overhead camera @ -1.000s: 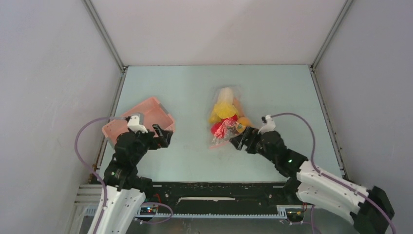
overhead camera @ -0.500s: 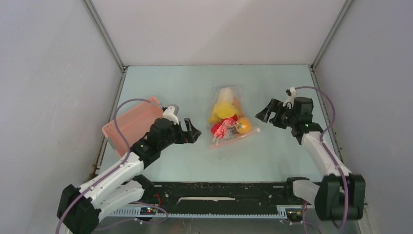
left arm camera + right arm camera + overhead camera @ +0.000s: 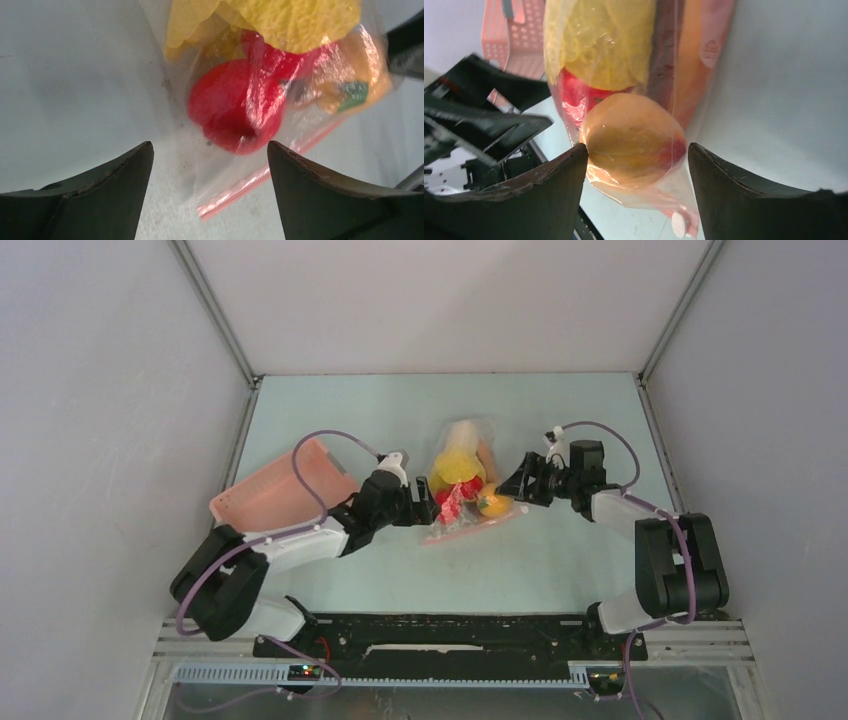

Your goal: Open the zip-top bag and remove the fake food

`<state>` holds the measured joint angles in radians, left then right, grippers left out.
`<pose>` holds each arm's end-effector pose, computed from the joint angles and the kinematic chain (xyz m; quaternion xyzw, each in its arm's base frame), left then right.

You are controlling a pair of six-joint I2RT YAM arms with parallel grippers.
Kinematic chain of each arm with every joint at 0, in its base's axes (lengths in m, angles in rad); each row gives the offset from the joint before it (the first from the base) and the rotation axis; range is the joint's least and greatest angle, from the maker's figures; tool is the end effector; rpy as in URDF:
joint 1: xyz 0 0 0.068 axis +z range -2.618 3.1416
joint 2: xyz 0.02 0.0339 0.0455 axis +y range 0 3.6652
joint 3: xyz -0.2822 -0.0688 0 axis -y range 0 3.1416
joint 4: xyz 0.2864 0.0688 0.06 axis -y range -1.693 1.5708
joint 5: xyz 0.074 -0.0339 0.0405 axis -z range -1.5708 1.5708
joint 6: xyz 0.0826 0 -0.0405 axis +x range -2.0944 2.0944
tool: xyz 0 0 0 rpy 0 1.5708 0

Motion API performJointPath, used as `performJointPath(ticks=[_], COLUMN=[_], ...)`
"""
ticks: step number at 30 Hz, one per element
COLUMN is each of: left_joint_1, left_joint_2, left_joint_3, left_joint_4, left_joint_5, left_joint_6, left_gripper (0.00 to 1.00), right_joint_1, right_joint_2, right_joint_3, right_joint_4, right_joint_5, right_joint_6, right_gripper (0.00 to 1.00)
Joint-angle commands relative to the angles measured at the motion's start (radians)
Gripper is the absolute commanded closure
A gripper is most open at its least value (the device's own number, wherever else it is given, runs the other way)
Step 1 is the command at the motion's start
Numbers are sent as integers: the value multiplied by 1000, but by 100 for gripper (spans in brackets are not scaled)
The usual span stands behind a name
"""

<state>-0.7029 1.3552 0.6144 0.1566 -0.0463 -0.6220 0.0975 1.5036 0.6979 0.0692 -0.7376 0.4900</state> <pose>0.2634 -0.2182 0.1538 0.0247 0.8803 -0.2751 0.3858 0.3358 0.0887 0.1393 0.0230 0.8649 0.4249 0.2663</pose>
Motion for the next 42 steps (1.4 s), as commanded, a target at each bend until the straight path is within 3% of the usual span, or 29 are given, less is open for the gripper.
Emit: performJointPath(ticks=[1,8,13,17,25,29,35,42], left_joint_1=[-5,-4,-3,0,2,2,-11,-45], left_joint_2=[101,298,398,388,45,-93,-299,-489], left_joint_3=[95,260,428,486,252,155,-53,-240], left_joint_4=[97,30,-63,-98,-41,-78,6,58], left_joint_5=[16,39,74,63,-84,-64,18,35], left_joint_6=[10,156,308,339,167,40,-126,-252], left_gripper=[15,40,37,36,17,14,14,14], right_joint_1=[67,301,542,593,606,590,557,550], right_joint_2=[-56,-185,-248,-286,-536,-629,-713,-624], right_joint_3=[-114,-343,-399,-411,-428,-446,-536,-574], right_joint_4=[175,389,463,431,207,112,185,356], right_joint_5=[-60,63,313,451,570,573,561,511], right_joint_6=[68,256,351,370,356,349,414,437], right_gripper=[26,38,38,37,27,25,35,43])
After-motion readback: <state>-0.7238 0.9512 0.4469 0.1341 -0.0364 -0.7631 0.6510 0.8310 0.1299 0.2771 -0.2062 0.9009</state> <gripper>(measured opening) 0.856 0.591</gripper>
